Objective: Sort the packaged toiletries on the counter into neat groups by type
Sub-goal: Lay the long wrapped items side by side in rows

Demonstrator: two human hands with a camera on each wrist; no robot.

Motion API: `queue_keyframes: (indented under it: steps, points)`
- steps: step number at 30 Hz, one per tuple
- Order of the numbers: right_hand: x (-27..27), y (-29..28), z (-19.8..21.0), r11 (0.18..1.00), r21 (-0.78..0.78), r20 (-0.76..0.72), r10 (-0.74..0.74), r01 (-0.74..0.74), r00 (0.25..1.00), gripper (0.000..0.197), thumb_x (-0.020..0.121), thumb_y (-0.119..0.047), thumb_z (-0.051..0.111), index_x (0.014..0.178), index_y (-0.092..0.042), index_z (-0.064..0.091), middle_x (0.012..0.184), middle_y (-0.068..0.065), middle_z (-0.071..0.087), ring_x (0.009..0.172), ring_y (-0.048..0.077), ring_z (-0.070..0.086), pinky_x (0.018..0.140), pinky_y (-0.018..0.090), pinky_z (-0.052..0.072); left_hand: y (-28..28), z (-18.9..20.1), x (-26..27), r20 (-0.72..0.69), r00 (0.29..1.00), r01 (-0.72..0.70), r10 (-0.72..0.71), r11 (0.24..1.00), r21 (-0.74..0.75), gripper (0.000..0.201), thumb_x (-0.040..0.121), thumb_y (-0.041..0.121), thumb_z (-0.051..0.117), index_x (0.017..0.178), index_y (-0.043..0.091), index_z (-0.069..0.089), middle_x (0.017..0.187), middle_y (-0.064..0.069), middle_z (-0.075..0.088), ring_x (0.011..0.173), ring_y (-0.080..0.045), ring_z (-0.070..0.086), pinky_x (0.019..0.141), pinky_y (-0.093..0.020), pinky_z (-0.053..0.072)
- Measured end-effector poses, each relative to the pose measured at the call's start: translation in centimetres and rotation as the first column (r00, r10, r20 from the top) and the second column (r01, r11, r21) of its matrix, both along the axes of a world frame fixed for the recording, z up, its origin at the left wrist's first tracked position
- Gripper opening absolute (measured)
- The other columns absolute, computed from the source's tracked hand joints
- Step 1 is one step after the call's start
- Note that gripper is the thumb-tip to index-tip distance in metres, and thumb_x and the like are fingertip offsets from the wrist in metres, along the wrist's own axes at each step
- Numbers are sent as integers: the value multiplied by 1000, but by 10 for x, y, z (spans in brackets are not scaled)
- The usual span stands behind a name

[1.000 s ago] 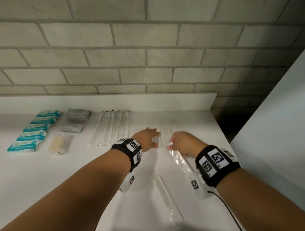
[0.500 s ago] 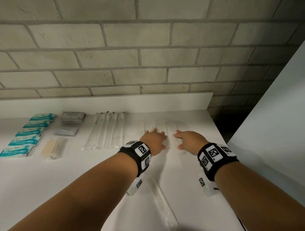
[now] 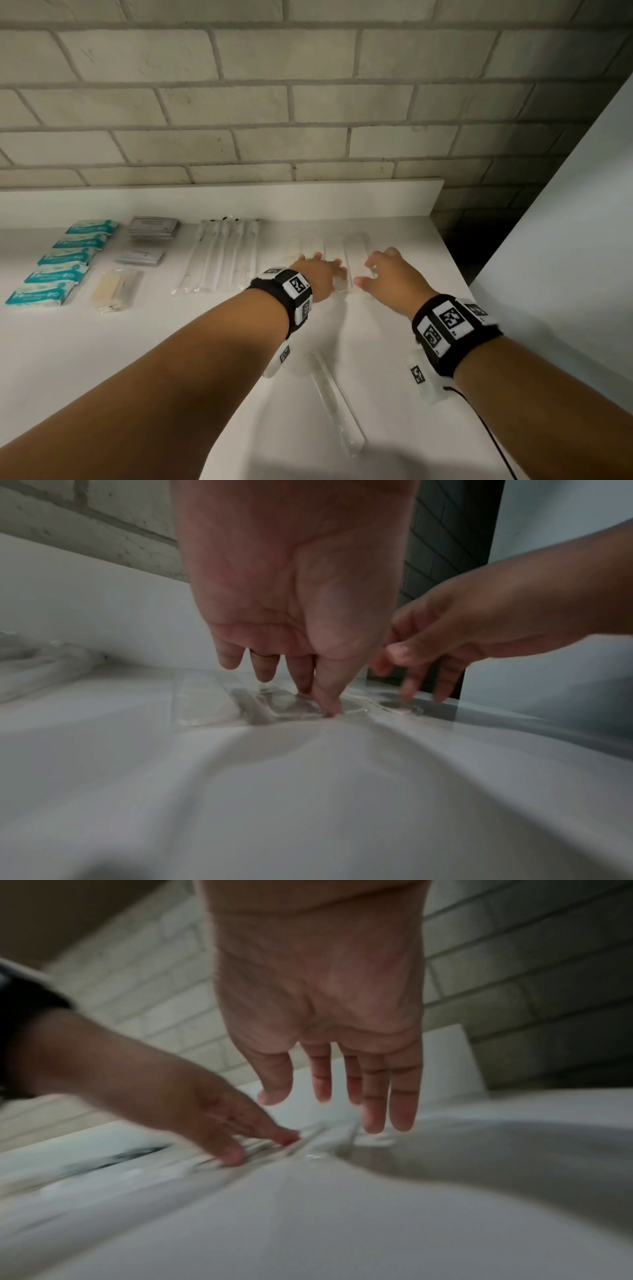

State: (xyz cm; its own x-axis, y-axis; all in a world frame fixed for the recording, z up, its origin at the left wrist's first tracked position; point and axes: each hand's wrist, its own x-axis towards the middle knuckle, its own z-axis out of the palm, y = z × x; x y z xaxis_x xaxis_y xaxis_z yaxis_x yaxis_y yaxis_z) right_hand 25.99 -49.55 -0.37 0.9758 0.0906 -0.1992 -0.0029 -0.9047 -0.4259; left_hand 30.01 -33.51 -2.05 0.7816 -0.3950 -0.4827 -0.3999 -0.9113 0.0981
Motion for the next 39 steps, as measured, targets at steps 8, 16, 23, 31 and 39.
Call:
queue_keyframes:
  steps: [8,16,23,31,39]
  points:
    - [-76,79,7,761,-310,-412,433,-571,801,50,81,-45,69,115,-11,57,107,7,56,90,25,57,73,34,45,-1,2,2,-27,1000,-5,5,1000,24,78,83,-8,30,152,25,18,161,4,12,149,-26,1,120,-49,3]
    - [-28,6,12,933,-296,-523,22,-206,852,25,79,-18,76,65,-17,55,65,-1,58,55,12,55,51,24,46,-1,2,1,-37,998,-48,49,999,3,78,83,-7,31,151,29,19,160,6,15,149,-22,-1,120,-45,1]
    - [19,-50,-9,935,-343,-357,-216,88,909,30,86,-29,68,104,-6,62,99,11,64,72,23,58,65,32,47,-2,2,0,0,1000,-27,27,1000,-4,78,83,-8,33,151,26,18,159,7,18,149,-22,3,121,-44,6]
    - [28,-67,-10,958,-284,-128,-1,-35,992,48,89,-25,63,136,-24,51,138,0,53,124,22,51,102,36,43,-7,-2,6,151,985,75,-81,996,49,66,87,-2,39,147,23,33,153,4,31,145,-26,13,117,-43,13]
    - [42,-65,-19,955,-253,-210,99,-152,973,58,97,-26,52,150,-24,29,161,-3,16,144,26,24,115,42,25,-45,-8,9,227,974,-4,9,1000,-24,57,96,46,43,148,24,33,158,2,25,149,-25,5,119,-45,5]
